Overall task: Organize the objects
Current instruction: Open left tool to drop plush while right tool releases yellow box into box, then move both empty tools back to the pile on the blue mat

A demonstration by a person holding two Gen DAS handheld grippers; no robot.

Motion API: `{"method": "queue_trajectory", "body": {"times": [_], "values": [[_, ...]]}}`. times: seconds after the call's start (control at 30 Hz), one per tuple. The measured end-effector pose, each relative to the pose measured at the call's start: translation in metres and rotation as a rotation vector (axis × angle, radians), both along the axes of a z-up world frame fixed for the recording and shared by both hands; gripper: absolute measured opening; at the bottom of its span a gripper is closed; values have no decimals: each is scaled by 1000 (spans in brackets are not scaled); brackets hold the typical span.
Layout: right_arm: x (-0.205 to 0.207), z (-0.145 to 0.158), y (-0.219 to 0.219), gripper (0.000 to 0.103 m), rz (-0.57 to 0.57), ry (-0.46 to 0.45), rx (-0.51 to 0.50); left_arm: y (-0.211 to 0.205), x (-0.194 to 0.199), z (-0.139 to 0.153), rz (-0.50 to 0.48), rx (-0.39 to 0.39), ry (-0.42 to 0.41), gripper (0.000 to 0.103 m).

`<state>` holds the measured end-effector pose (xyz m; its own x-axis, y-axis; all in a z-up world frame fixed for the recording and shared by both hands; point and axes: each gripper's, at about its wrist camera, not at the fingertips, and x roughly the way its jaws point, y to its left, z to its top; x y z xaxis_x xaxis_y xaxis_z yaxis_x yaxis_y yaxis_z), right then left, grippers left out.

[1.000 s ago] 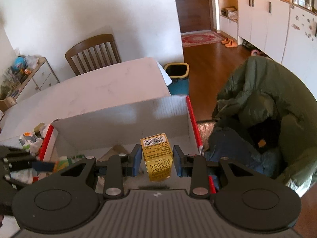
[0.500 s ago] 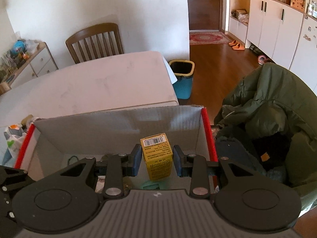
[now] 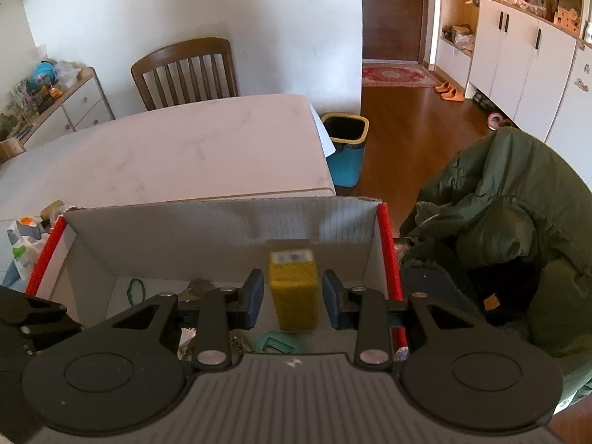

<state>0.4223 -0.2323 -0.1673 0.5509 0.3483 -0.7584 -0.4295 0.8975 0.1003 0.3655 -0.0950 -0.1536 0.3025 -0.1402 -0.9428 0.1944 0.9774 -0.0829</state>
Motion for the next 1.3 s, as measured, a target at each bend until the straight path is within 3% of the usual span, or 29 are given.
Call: {"method": "queue_trajectory", "body": {"times": [0.17, 0.5, 0.57, 1.17, 1.3], "values": [[-6, 9, -9, 42, -6, 5, 34, -4, -7, 8, -26, 10, -31, 72], [-33, 26, -26, 49, -7, 11, 80, 0, -24, 29, -24, -41, -110, 75], [-40, 29, -28, 50, -10, 9, 83, 3, -32, 38, -17, -42, -140, 84], [-102, 60, -17, 54, -20, -40, 128, 40, -80, 86, 41, -156, -312, 85], [-115, 68, -10, 61, -25, -65, 134, 46, -89, 96, 38, -167, -344, 89]]}}
